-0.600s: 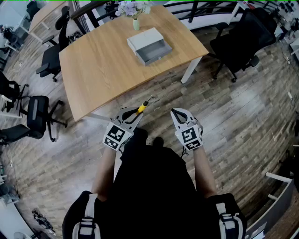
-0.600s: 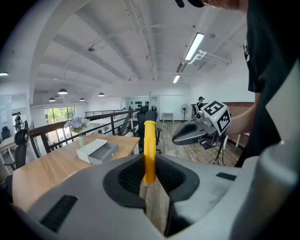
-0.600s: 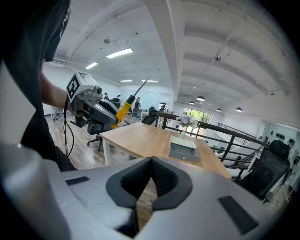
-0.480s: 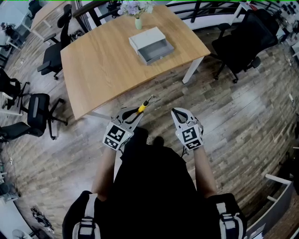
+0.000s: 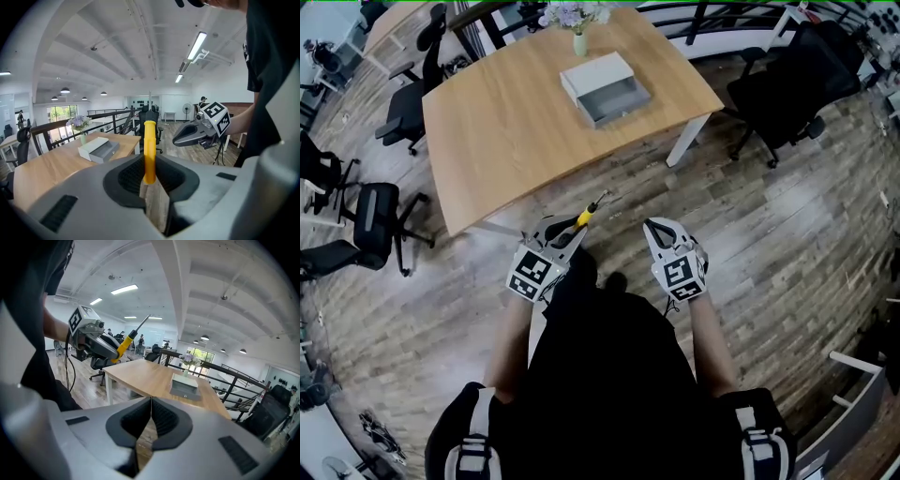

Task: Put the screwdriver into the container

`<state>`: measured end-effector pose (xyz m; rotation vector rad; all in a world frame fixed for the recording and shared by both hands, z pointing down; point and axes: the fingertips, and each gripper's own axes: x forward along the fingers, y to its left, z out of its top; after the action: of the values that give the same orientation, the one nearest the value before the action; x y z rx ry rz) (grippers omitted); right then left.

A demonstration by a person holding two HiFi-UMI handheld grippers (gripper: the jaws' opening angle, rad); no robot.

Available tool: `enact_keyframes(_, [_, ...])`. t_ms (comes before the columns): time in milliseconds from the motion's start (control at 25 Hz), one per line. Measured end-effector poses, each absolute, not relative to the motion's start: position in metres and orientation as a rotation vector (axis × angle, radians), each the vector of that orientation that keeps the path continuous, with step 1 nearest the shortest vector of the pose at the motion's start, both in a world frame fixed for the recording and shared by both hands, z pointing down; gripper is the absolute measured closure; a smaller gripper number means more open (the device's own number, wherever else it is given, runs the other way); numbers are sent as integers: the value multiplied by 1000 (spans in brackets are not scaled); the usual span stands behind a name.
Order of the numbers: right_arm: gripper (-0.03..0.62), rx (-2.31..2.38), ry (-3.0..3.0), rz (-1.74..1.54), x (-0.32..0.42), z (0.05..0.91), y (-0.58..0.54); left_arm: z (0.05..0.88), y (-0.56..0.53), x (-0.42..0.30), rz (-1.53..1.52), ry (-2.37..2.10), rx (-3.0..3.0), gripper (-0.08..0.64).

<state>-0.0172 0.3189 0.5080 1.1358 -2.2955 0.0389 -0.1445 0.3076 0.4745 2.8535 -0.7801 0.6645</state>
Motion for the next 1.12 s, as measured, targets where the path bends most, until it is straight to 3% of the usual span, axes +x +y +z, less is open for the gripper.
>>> enact_keyframes(1120, [568, 1159, -2210, 78, 19, 520, 318, 475, 272, -112, 708, -723, 2912, 476])
